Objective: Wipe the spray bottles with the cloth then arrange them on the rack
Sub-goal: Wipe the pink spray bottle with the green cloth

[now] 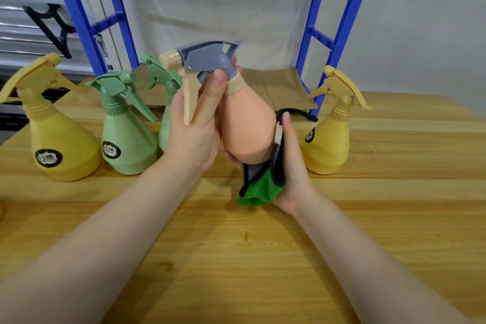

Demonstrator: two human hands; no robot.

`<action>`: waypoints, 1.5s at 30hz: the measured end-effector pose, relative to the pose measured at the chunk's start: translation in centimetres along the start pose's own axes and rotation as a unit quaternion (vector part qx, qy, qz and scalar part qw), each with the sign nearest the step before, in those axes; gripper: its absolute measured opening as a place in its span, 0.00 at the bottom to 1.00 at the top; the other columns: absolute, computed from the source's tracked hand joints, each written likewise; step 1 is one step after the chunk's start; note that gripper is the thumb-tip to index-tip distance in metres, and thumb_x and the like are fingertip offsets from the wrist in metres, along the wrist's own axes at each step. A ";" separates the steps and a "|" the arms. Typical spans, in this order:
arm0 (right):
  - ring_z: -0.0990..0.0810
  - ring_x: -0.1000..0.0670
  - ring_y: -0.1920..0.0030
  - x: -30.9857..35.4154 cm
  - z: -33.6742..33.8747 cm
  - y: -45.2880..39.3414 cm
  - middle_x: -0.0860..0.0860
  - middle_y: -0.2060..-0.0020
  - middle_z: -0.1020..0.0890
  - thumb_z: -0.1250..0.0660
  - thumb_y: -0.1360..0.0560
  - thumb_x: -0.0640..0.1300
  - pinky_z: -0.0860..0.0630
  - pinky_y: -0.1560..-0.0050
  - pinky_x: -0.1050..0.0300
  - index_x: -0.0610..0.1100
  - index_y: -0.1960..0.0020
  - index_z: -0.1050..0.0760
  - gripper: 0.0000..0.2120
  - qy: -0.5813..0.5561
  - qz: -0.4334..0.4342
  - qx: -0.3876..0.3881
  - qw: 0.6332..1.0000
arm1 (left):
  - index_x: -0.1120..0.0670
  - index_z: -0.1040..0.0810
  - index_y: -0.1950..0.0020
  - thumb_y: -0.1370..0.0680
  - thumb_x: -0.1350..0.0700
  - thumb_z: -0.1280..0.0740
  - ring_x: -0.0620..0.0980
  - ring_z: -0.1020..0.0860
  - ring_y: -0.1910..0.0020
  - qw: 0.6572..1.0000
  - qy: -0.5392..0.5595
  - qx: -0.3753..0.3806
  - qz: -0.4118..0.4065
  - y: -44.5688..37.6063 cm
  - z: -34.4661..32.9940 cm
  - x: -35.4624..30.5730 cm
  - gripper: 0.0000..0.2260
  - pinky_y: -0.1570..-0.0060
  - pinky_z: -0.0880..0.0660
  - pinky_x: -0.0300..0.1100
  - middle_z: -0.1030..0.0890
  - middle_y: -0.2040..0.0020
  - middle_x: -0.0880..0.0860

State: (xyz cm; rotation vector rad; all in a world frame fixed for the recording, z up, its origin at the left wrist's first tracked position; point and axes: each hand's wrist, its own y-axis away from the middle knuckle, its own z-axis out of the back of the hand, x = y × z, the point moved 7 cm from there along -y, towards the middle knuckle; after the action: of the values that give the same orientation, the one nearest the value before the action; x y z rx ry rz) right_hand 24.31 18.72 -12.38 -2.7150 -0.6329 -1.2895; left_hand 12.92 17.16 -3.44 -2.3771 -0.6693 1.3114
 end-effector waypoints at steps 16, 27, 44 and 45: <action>0.16 0.40 0.67 0.4 1.7 1.7 0.31 0.61 0.18 0.46 0.19 0.63 0.18 0.66 0.49 0.29 0.52 0.20 0.36 0.119 -0.179 -0.025 0.976 | 0.40 0.16 0.51 0.28 0.50 0.31 0.48 0.19 0.45 0.994 -0.095 0.057 -0.011 0.5 -0.6 -0.3 0.09 0.35 0.30 0.62 0.15 0.51 0.44; 0.16 0.42 0.52 0.0 0.8 1.3 0.45 0.50 0.15 0.39 0.20 0.57 0.22 0.42 0.41 0.45 0.47 0.17 0.18 -0.034 -0.071 -0.049 0.996 | 0.40 0.16 0.50 0.29 0.48 0.30 0.48 0.19 0.47 0.996 -0.081 0.041 -0.016 0.3 -0.3 -0.5 0.09 0.37 0.27 0.56 0.15 0.52 0.45; 0.18 0.42 0.70 3.4 1.6 1.8 0.34 0.65 0.18 0.40 0.20 0.58 0.17 0.64 0.48 0.36 0.49 0.25 0.24 0.303 -0.056 -0.142 0.941 | 0.55 0.19 0.50 0.25 0.57 0.28 0.46 0.19 0.53 0.972 -0.195 0.133 0.006 0.2 -1.8 -1.0 0.05 0.50 0.23 0.42 0.16 0.55 0.47; 0.18 0.47 0.71 4.2 1.6 2.0 0.36 0.66 0.18 0.39 0.20 0.58 0.18 0.65 0.53 0.36 0.52 0.23 0.23 0.367 -0.016 -0.171 0.914 | 0.56 0.20 0.51 0.24 0.60 0.29 0.41 0.19 0.56 0.963 -0.217 0.156 0.017 0.5 -2.1 -0.9 0.03 0.53 0.24 0.36 0.16 0.58 0.44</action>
State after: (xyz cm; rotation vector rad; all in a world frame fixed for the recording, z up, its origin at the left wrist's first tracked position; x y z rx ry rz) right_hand 28.60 18.71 -10.00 -2.1315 -0.3825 -2.4120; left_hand 14.39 16.11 -1.98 -1.8742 -0.4881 1.8277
